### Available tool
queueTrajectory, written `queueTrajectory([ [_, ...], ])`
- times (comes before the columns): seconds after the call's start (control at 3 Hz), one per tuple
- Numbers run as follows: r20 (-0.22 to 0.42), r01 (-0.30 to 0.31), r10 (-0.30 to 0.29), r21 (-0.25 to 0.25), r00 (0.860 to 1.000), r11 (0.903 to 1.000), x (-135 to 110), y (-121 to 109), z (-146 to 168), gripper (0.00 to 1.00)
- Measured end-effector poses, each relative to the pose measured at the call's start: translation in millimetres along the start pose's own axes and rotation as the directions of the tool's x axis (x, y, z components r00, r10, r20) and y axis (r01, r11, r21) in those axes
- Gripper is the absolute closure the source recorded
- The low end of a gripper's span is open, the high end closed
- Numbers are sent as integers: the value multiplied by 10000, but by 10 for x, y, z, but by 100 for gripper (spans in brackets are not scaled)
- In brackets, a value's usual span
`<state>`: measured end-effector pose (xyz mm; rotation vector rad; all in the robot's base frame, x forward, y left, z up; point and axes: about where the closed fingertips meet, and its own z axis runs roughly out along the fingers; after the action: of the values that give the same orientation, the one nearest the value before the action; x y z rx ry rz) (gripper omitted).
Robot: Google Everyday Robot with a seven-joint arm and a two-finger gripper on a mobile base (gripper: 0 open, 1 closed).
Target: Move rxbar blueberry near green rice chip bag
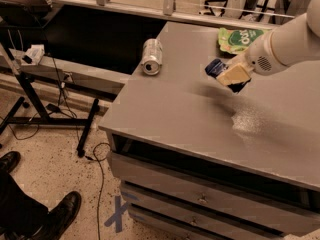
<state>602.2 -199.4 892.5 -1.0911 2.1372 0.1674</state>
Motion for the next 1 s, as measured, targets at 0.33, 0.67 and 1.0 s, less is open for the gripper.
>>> queueTrajectory([
  [0.33,-57,4,1,904,10000,9959,196,-523,-100,100],
  [0.67,-186,-172,206,1658,9996,9860,414,-1065,-131,100],
  [1.0,-11,-286,293,1767,9996,9838,475,-1331,23,100],
])
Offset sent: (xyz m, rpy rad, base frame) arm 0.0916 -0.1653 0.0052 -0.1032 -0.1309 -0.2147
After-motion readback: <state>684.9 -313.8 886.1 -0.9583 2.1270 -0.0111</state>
